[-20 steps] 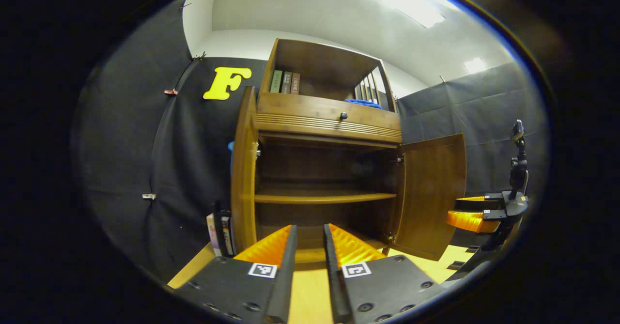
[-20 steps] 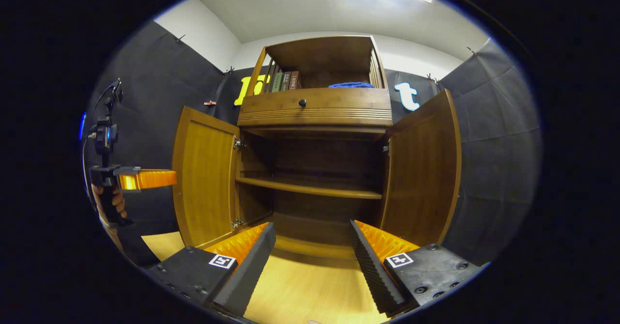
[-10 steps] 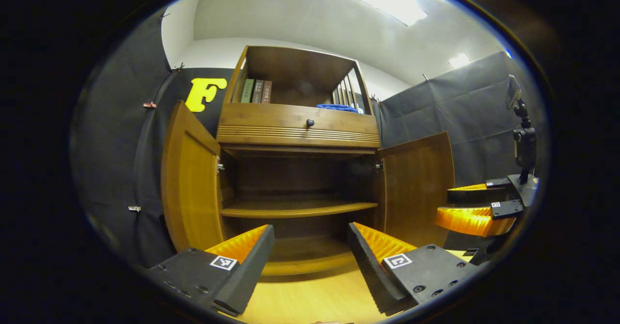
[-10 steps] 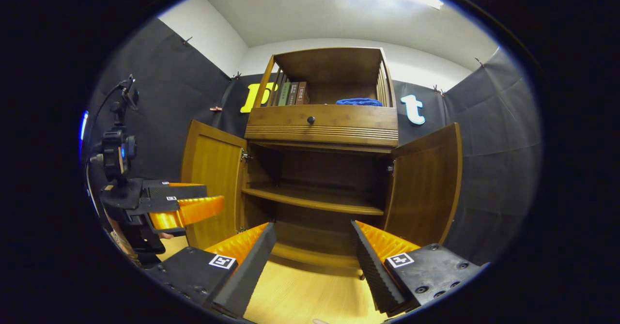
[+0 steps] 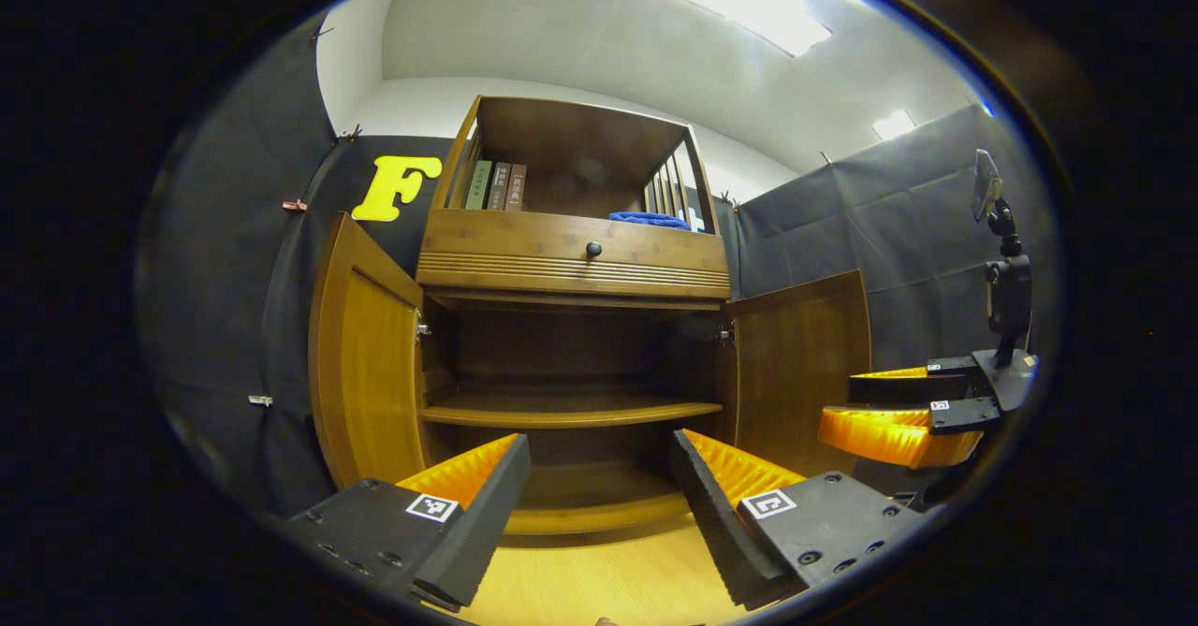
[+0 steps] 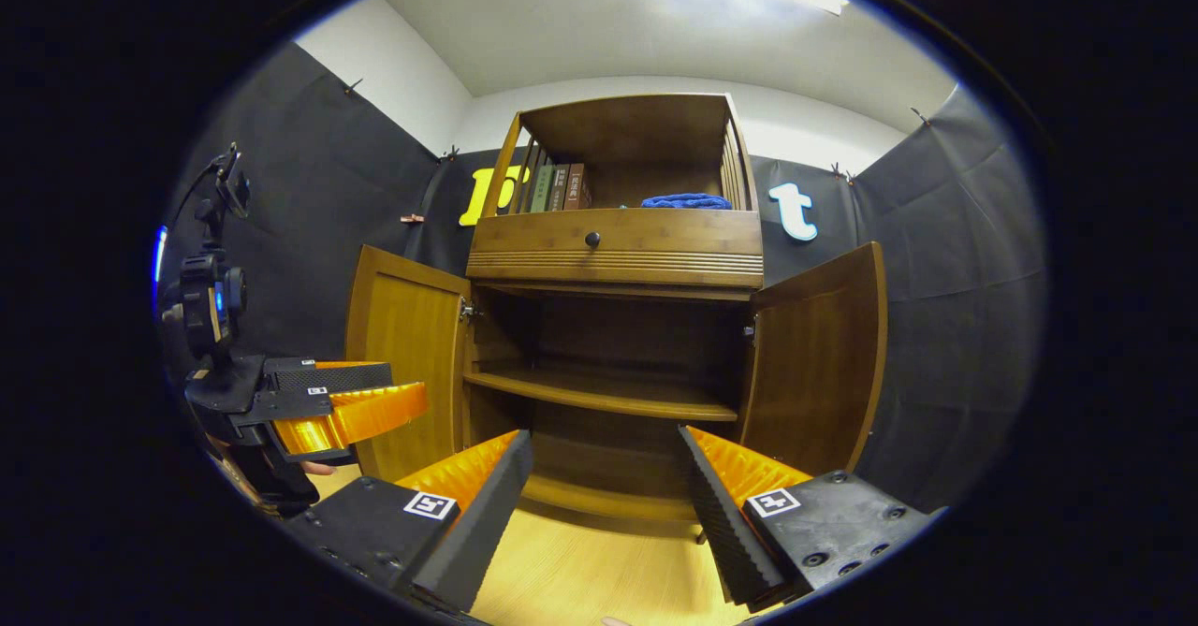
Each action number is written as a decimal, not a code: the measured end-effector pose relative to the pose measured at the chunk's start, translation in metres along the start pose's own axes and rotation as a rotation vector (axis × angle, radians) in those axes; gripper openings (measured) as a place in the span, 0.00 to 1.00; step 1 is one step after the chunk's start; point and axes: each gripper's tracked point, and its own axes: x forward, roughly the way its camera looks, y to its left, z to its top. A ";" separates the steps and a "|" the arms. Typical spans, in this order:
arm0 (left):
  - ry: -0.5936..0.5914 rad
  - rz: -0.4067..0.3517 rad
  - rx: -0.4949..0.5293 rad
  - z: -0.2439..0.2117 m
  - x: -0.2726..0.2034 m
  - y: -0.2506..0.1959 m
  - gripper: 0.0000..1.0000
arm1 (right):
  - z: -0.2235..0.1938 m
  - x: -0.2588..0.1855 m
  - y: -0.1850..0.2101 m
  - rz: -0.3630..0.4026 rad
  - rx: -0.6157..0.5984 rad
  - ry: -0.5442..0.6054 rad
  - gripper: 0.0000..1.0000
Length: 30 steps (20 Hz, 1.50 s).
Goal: Open the right door of the double-door shoe cabinet with the right hand, and open the left door with the left hand.
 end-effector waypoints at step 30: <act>0.019 0.040 -0.028 -0.009 0.005 0.019 0.95 | 0.000 0.010 0.016 0.028 -0.003 0.000 0.99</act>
